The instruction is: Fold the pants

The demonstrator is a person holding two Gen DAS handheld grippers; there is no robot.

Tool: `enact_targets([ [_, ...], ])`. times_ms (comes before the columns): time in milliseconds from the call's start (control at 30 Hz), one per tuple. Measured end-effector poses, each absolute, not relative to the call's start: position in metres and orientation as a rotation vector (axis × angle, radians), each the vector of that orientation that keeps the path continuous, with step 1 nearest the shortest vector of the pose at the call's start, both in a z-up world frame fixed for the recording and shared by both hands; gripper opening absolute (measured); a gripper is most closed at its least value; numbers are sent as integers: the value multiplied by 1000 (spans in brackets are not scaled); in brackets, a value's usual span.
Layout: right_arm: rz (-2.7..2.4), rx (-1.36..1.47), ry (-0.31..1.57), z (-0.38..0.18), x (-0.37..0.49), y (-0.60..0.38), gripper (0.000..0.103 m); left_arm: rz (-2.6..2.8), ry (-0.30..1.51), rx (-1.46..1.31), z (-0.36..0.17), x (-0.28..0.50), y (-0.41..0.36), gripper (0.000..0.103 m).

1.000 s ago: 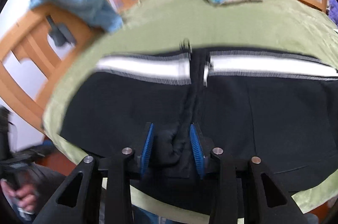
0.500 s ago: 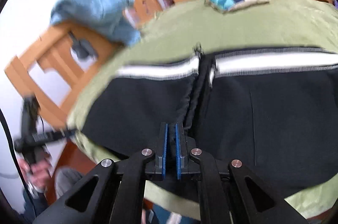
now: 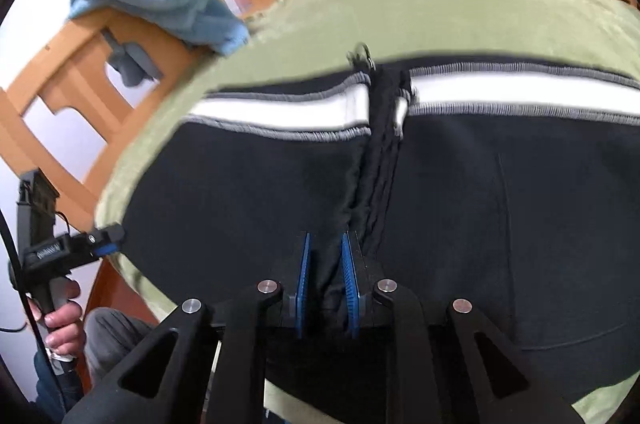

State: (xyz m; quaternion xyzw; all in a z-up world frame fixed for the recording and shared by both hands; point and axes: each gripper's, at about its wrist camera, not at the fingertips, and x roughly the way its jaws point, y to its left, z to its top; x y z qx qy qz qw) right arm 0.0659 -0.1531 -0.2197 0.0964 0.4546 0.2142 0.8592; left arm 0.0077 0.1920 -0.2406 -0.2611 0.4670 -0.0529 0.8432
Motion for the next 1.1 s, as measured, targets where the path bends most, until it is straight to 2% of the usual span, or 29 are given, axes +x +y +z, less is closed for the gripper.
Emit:
enact_targets([
  [33,438,199,947,-220,62,-155,18,-120,972,-546,-243,10,191,77],
  [100,407,224,958,-218,58,-162,27,-130,951,-535,-246,16,188,79],
  [267,414,292,932,-215,45,-175,28,-109,941,-569,-247,33,186,79],
  [300,414,292,930,-216,44,-175,28,-100,946,-573,-244,37,184,70],
  [333,413,298,932,-219,44,-173,28,-81,951,-574,-242,38,184,55],
  [400,404,307,938,-225,45,-170,28,-9,949,-586,-232,39,184,41],
  [433,396,304,941,-228,48,-169,29,-1,937,-584,-224,39,182,26],
  [533,359,260,937,-231,51,-162,31,13,878,-450,-183,39,159,19],
  [700,338,182,873,-214,42,-170,32,-33,775,-176,-120,34,88,17],
  [800,262,171,835,-209,32,-201,39,-144,760,-92,-98,35,35,16],
  [933,181,226,858,-215,21,-254,39,-241,757,12,-95,40,-37,16],
  [1100,45,254,876,-215,0,-304,39,-373,809,78,-118,44,-118,16],
])
